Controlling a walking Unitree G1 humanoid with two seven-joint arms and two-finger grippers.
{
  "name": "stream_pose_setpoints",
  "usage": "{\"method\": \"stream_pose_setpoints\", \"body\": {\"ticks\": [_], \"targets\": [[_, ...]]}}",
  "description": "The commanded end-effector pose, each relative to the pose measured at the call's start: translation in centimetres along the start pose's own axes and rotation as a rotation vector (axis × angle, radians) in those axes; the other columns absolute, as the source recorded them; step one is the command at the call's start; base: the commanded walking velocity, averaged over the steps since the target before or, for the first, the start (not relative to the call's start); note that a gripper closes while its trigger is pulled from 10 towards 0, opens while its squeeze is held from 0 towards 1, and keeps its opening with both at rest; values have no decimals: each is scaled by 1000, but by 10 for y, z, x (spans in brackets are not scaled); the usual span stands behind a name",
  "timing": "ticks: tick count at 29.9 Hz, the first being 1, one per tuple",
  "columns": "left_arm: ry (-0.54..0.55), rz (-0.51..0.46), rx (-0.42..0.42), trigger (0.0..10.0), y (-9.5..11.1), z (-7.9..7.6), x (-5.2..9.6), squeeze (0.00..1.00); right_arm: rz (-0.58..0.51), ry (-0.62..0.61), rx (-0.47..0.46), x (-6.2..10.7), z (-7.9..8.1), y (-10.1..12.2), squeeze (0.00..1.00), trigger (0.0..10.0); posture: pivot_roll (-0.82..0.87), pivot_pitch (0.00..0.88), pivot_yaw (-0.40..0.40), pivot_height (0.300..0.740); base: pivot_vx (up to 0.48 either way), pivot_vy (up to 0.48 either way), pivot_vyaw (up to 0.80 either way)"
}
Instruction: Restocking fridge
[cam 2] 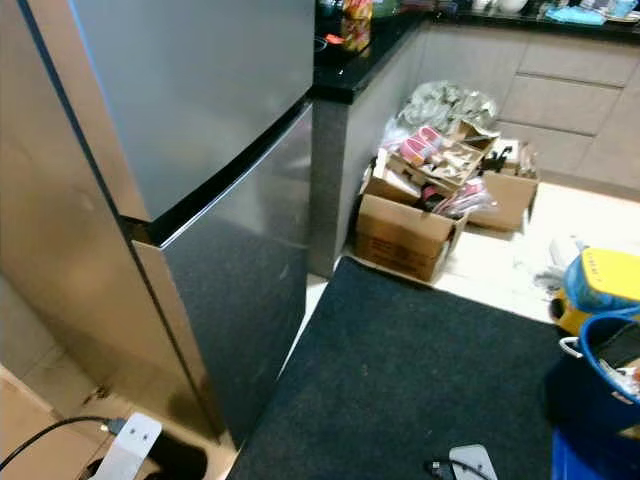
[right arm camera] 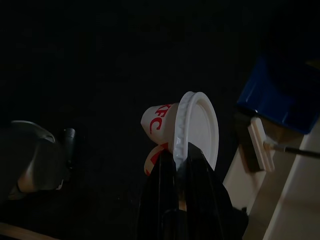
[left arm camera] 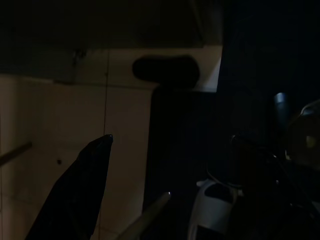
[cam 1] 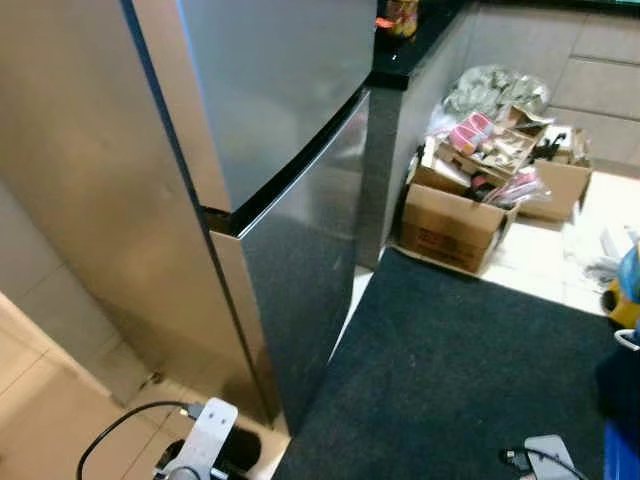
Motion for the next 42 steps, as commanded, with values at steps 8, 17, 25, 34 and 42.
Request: {"method": "stream_pose_setpoints", "body": {"ticks": [8, 17, 25, 34, 42], "targets": [[-3, 6, -15, 10000, -1, 0, 0, 0, 1, -6, -13, 0, -2, 0, 20, 10000, -2, 0, -36, 740, 0, 0, 0], [-4, 6, -14, 10000, -1, -1, 0, 0, 2, -6, -11, 0, -3, -1, 20, 10000, -2, 0, -38, 740, 0, 0, 0], [-3, 8, -10, 10000, -2, -1, 0, 0, -46, 24, -51, 1, 0, 5, 0, 10000, 0, 0, -40, 740, 0, 0, 0], [-2, 11, -7, 10000, -3, -2, 1, 0, -33, 28, -15, 1, 0, 3, 0, 10000, 5, 0, -44, 740, 0, 0, 0], [-3, 20, -9, 10000, -7, -2, 1, 0, -12, 12, 9, 1, -2, -1, 31, 10000, -1, 0, -46, 740, 0, 0, 569]]}}
Point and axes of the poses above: a point about 5 cm out from each wrist's last joint towards the gripper, its own x axis pointing back from the gripper into the wrist, its own y axis along the axis of the wrist's last joint, z = x × y, the point moved 5 cm from there along -x, pointing out of the wrist towards the gripper, and after that the axes turned 10 degrees about x, right-handed, at the moved point
